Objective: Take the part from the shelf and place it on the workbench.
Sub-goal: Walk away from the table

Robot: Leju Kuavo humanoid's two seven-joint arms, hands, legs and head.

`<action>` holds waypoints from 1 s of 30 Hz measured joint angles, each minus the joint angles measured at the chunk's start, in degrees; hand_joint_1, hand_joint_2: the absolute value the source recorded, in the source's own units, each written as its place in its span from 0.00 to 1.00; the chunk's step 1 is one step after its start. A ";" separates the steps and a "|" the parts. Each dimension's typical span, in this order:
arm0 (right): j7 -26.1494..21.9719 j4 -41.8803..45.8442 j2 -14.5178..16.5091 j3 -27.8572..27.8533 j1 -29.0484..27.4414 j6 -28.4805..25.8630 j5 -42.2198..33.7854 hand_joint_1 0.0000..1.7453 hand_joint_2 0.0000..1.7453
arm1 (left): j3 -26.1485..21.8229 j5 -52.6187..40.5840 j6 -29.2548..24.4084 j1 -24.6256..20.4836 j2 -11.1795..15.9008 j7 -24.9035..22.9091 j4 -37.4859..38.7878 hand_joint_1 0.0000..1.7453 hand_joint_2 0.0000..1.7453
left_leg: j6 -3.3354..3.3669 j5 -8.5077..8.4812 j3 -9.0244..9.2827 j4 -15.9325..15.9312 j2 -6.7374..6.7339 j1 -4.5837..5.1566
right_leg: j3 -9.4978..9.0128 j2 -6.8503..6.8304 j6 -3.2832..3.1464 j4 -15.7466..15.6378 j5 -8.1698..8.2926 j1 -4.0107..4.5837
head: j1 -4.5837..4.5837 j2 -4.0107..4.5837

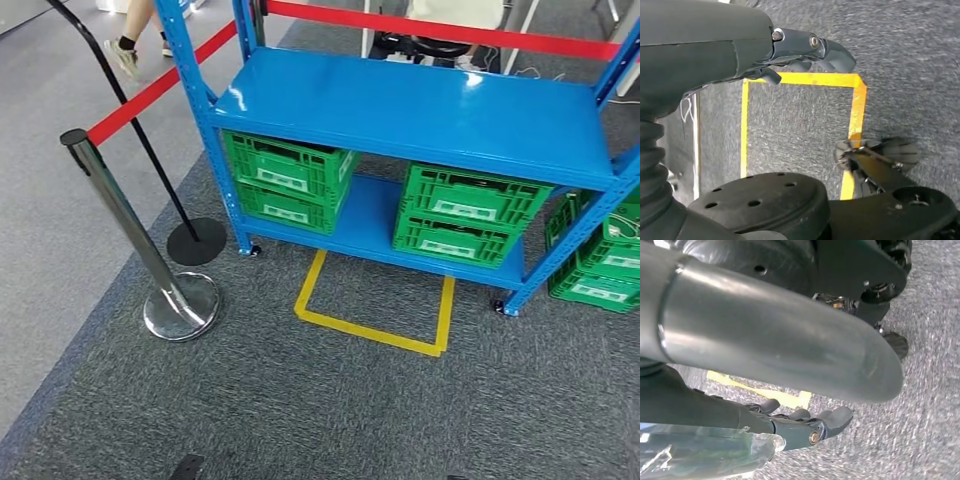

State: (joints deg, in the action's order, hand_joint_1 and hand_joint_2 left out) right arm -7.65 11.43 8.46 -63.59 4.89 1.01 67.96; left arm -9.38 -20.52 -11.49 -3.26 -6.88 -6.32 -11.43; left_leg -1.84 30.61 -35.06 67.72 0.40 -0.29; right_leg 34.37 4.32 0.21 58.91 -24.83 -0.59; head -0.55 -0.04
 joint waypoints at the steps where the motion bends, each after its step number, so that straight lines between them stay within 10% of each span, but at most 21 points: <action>1: 0.02 0.00 -0.01 -0.01 0.04 -0.02 0.04 0.00 0.00 | 0.00 -0.02 0.04 0.08 -0.02 0.01 0.02 0.00 1.00 | 0.02 -1.92 1.66 -3.89 1.27 -0.19 | 0.08 0.84 0.28 0.11 0.07 0.01 | 0.04 0.00; 4: -0.17 0.00 -0.02 0.00 0.04 -0.33 0.26 0.00 0.00 | 0.02 -0.09 0.10 0.19 -0.10 0.01 0.07 0.00 1.00 | 0.51 -3.34 4.13 -10.15 3.69 -0.51 | 0.81 2.86 1.39 0.22 0.42 0.03 | 0.12 0.00; 6: -0.28 0.00 -0.05 0.01 -0.32 -0.57 0.32 0.00 0.00 | 0.01 -0.13 0.09 0.10 -0.13 0.01 0.07 0.00 1.00 | 1.35 -3.46 4.24 -10.52 2.67 -0.48 | 1.37 3.33 2.16 -0.08 0.69 -0.16 | 0.16 0.00; 10: -0.27 -0.01 -0.10 0.01 -0.29 -0.63 0.36 0.00 0.00 | 0.00 -0.19 0.02 0.47 -0.07 -0.04 0.07 0.00 1.00 | 2.74 -3.65 4.53 -10.99 -0.15 -0.34 | 5.85 -2.80 3.06 8.91 -4.57 0.08 | -0.62 0.00; 13: -0.25 -0.02 -0.09 0.02 -0.18 -0.61 0.36 0.00 0.00 | 0.00 -0.20 0.03 0.79 0.01 -0.09 0.07 0.00 1.00 | 2.89 -3.40 4.74 -10.96 -2.51 -0.10 | 9.09 -3.93 3.31 16.40 -7.06 0.00 | -0.64 0.00; 19: -0.23 0.00 -0.12 0.02 0.02 -0.63 0.34 0.00 0.00 | -0.01 -0.20 0.07 0.69 0.02 -0.14 0.07 0.00 1.00 | 1.65 -2.23 6.16 -10.87 -5.77 0.47 | -0.35 -7.51 2.03 0.40 -0.82 0.63 | -0.56 0.00; 23: -0.10 0.00 -0.12 0.01 -0.11 -0.66 0.33 0.00 0.00 | 0.00 -0.22 0.08 0.40 -0.09 -0.17 0.07 0.00 1.00 | 0.41 -0.72 5.78 -9.39 -4.53 0.20 | -0.23 -5.08 0.69 0.01 -0.43 0.29 | -0.43 0.00; 27: -0.08 0.00 -0.11 0.01 0.03 -0.77 0.33 0.00 0.00 | -0.02 -0.22 0.08 0.26 -0.09 -0.12 0.07 0.00 1.00 | -0.21 5.20 -0.93 3.98 -0.97 0.06 | -0.16 -2.65 0.11 -0.12 -0.31 -0.02 | -0.19 0.00; 30: -0.22 0.00 -0.10 0.01 -0.06 -1.03 0.33 0.00 0.00 | -0.02 -0.29 0.08 0.00 -0.09 -0.10 0.07 0.00 1.00 | -0.15 1.29 -0.71 1.91 -0.54 -0.08 | -0.32 -0.49 0.23 -0.10 -0.26 -0.17 | -0.20 0.00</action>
State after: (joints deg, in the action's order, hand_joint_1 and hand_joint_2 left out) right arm -7.87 11.43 8.35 -63.58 4.83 -0.02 68.30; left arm -9.40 -20.81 -11.41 -3.26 -6.97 -6.43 -11.37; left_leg -1.98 31.90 -35.77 69.63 -0.13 -0.37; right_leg 34.05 3.83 0.44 58.81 -25.09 -0.75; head -0.75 -0.04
